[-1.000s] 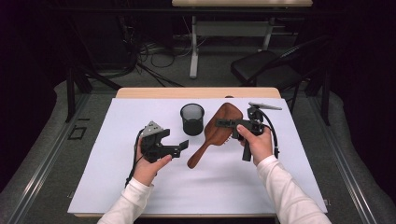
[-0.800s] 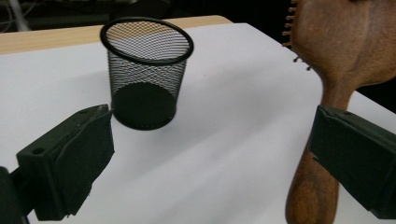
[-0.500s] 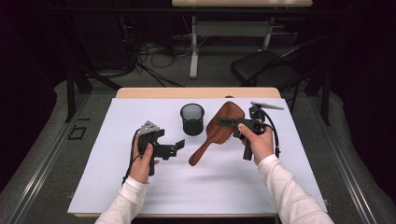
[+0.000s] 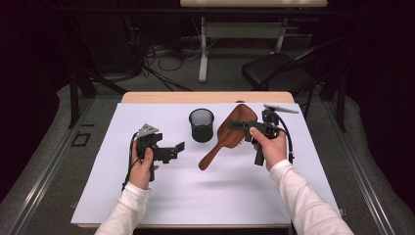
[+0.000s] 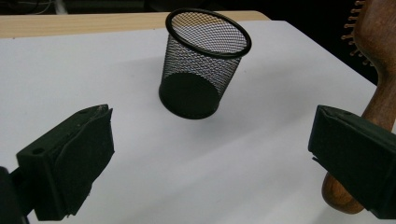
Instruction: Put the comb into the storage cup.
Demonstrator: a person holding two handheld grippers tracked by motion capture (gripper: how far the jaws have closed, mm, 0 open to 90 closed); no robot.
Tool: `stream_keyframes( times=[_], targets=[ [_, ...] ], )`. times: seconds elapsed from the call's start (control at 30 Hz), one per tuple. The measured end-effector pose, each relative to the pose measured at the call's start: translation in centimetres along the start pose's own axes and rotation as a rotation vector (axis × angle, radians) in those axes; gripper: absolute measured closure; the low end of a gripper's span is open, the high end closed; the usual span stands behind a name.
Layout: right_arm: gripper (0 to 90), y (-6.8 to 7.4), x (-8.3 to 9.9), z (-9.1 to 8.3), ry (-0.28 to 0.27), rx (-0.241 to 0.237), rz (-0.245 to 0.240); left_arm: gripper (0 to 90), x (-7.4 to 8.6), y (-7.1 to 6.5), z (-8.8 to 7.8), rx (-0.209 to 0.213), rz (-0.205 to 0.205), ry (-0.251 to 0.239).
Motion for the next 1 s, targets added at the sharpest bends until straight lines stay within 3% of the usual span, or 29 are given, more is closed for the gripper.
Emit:
stream_keyframes(
  times=[0.33, 1.0],
  targets=[
    [47.2, 0.2, -0.9, 0.0, -0.01, 0.011, 0.006, 0.2, -0.1, 1.2, -0.5, -0.048, 0.001, 0.01],
    [47.2, 1.2, -4.0, -0.2, -0.062, 0.053, 0.007, 0.2, 0.0, 1.6, -0.6, -0.036, -0.015, 0.01]
  ],
)
Point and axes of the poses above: each handheld gripper's, and its own axes: z roughly forward along the jaws, x roughly out of its underside, y roughly to its left, the point moved 7 cm from there along z, roughly forward along the jaws, and after that the axes turned 7 degrees about y, right-handed, at the moved point
